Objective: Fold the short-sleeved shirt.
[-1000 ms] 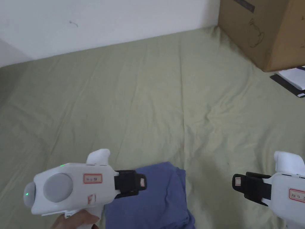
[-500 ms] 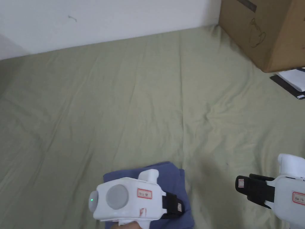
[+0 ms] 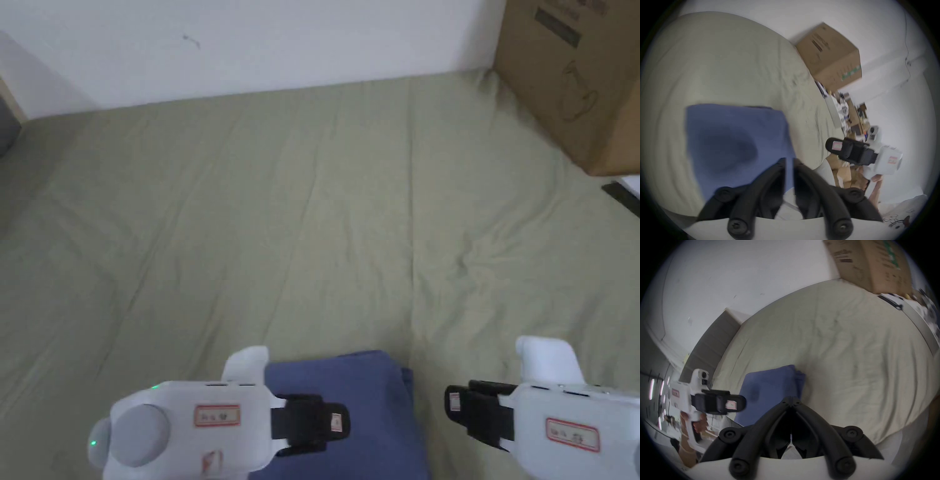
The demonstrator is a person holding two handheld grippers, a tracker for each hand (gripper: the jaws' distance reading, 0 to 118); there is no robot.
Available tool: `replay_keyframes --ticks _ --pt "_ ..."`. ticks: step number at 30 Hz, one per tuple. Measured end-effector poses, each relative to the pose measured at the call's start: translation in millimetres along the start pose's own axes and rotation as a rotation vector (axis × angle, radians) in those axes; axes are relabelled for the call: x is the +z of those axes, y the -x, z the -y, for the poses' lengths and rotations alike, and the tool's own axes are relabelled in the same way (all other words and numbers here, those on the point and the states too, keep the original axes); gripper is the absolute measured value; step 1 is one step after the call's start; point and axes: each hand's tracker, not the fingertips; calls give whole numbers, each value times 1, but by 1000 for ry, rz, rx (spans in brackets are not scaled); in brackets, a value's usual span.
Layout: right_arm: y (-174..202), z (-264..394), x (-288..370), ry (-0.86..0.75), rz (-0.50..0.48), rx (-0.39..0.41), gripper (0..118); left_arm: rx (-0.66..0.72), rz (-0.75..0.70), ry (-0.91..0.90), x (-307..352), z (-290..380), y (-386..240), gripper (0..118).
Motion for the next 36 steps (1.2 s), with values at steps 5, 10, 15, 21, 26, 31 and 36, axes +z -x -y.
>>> replay_keyframes --ticks 5,10,15,21,26,31,36 --pt "44 -1 -69 126 40 210 0 149 -56 -96 54 11 63 116" --pt "45 14 -114 212 135 261 0 349 4 -141 65 18 119 116" --pt "37 10 -105 199 122 218 0 359 107 -116 37 9 143 116" --pt "39 10 -106 204 126 230 0 379 310 20 -23 -11 143 116" --pt "36 10 -105 200 121 198 0 350 353 72 -40 -20 125 106" --pt "36 7 -103 198 113 162 0 376 267 97 -44 -18 143 31" --pt "55 1 -80 91 140 150 0 335 208 96 -32 -22 143 26"
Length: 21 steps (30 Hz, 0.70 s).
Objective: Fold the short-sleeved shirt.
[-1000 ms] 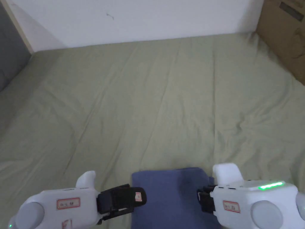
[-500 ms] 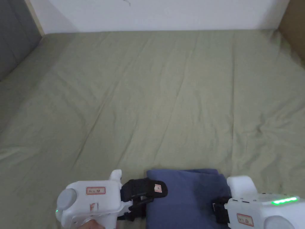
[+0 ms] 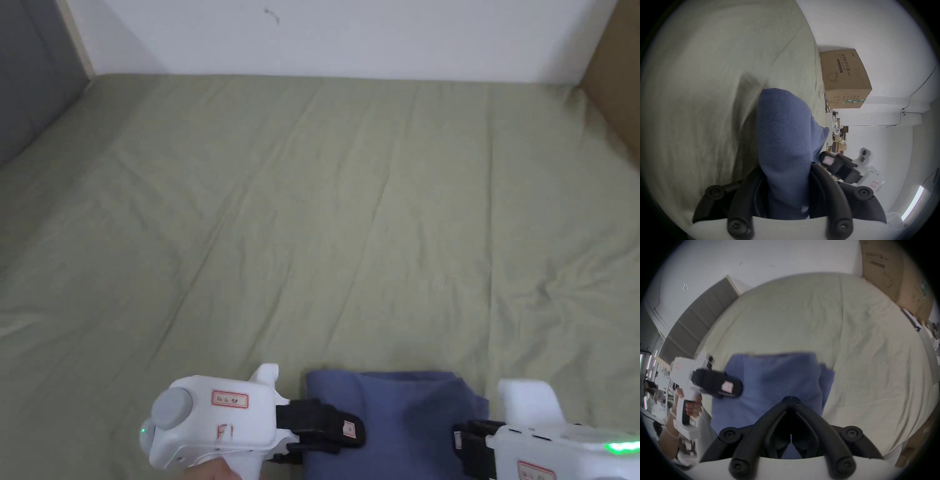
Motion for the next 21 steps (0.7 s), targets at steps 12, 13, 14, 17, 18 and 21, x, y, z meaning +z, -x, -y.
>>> replay_keyframes --ticks 12,13,14,17,18,21 --pt "71 -36 88 -535 16 92 0 -155 -396 -99 167 -52 -2 26" --pt "75 -37 89 -536 21 90 0 -139 -454 -126 187 -60 3 26" --pt "77 -39 88 -533 21 88 0 -133 -510 -127 207 -70 8 26" --pt "81 -39 83 -519 23 82 0 -113 -686 -129 258 -93 17 26" --pt "82 -39 81 -513 26 81 0 -111 -757 -144 272 -99 18 26" --pt "84 -37 74 -488 37 71 0 -140 -950 -181 306 -114 14 26"
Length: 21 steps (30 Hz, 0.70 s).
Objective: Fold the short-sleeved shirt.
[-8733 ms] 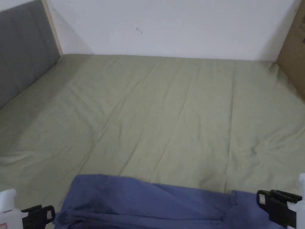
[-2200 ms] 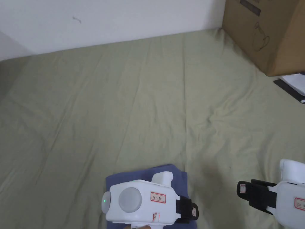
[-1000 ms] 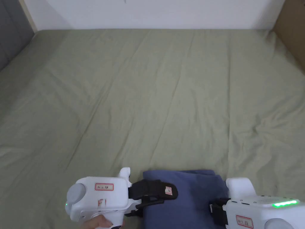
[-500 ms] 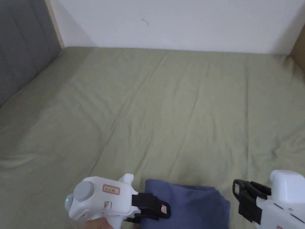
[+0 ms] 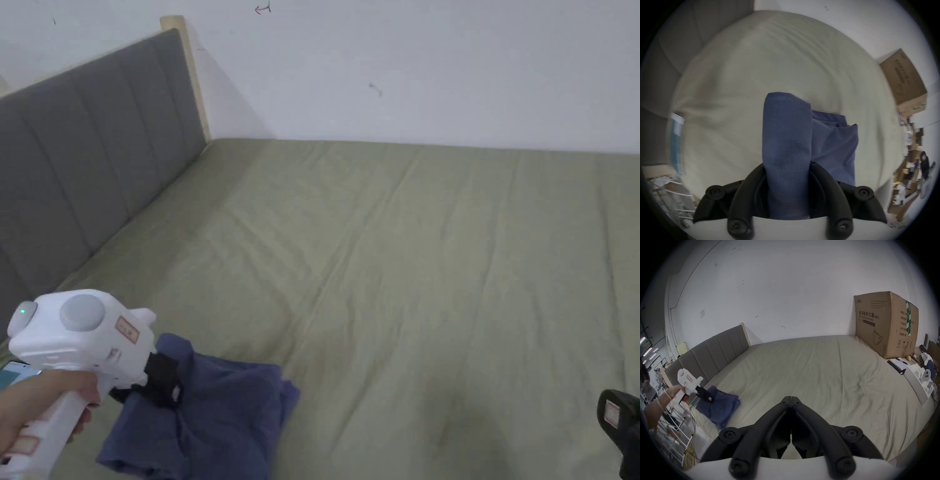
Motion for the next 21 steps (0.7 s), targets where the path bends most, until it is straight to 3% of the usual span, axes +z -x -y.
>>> replay_keyframes --ticks 4,6,7,8,9,10,14,16,17,18,19,21 --pt "2 3 -6 32 1 -12 0 -89 -202 -10 4 -17 16 26" --pt "1 3 -7 43 0 -3 0 -33 -209 -25 6 -20 24 31" --pt "1 2 -8 47 -4 0 0 3 -237 -30 7 -21 27 42" --pt "1 1 -10 50 -8 -1 0 32 -254 -48 9 -19 27 60" --pt "0 0 -11 53 -10 -5 0 43 -256 -64 10 -17 26 85" --pt "-1 0 -11 52 -16 -11 0 44 -253 -85 14 -14 23 97" --pt "-2 -1 -11 56 -23 -9 0 63 -163 -164 37 -2 6 99" --pt "-5 -2 -9 54 -22 -8 0 87 -124 -194 49 7 -9 88" --pt "-6 -3 -8 51 -23 -9 0 82 -103 -220 56 14 -20 71" --pt "-9 -3 -6 45 -22 -10 0 75 -78 -261 63 22 -31 38" --pt "-11 -3 -4 40 -20 -11 0 63 -68 -286 67 24 -40 16" --pt "-15 -6 1 30 -13 -13 0 59 -67 -320 78 38 -68 4"
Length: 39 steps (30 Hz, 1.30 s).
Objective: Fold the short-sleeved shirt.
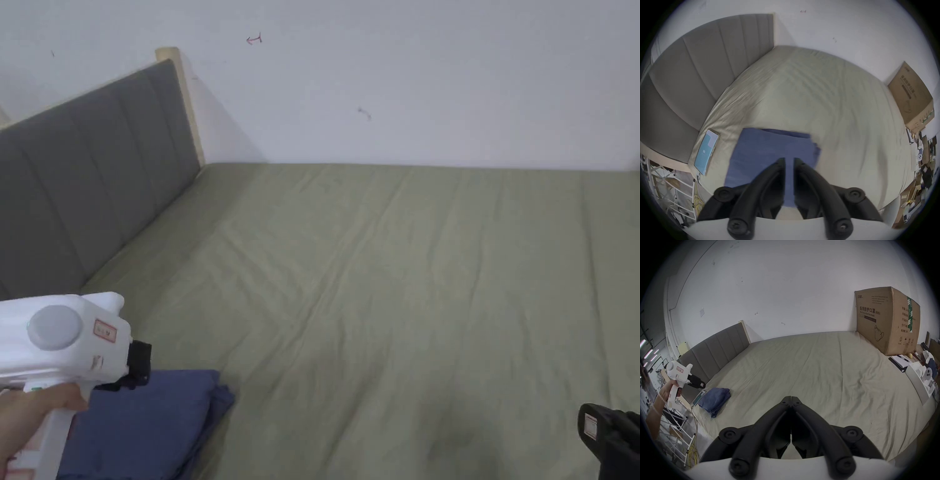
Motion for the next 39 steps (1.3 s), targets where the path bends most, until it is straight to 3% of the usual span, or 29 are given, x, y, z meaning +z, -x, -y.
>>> replay_keyframes --ticks 2,11,16,21,24,25,28,29,30,31,32,33,35,39 --pt "-5 -3 6 -13 6 -3 0 -39 66 -72 18 7 -23 0" --pt "-22 -36 42 -113 31 1 0 -119 61 -443 119 55 -132 0" --pt "-16 -50 58 -121 61 97 0 -122 65 -650 159 89 -190 0" --pt "-17 -54 83 -168 53 113 0 -148 119 -694 180 116 -224 0" --pt "-18 -56 101 -208 101 126 1 -209 58 -745 187 129 -238 0" --pt "-18 -54 107 -233 107 126 7 -196 34 -774 192 133 -240 2" --pt "-21 -54 125 -268 88 118 46 -201 16 -892 205 147 -247 40" --pt "-20 -55 129 -270 87 115 58 -229 -2 -919 209 151 -251 60" --pt "-20 -55 132 -274 94 109 87 -262 -8 -927 211 154 -255 94" --pt "-18 -56 135 -278 98 113 105 -279 0 -918 213 157 -257 112" --pt "-17 -55 138 -287 98 133 116 -274 24 -916 215 159 -257 118" --pt "-16 -55 140 -302 100 159 118 -269 43 -910 217 162 -257 118" --pt "-12 -54 149 -355 110 178 118 -271 111 -927 223 170 -260 118" --pt "-13 -60 157 -366 90 150 118 -257 102 -916 222 171 -265 118"
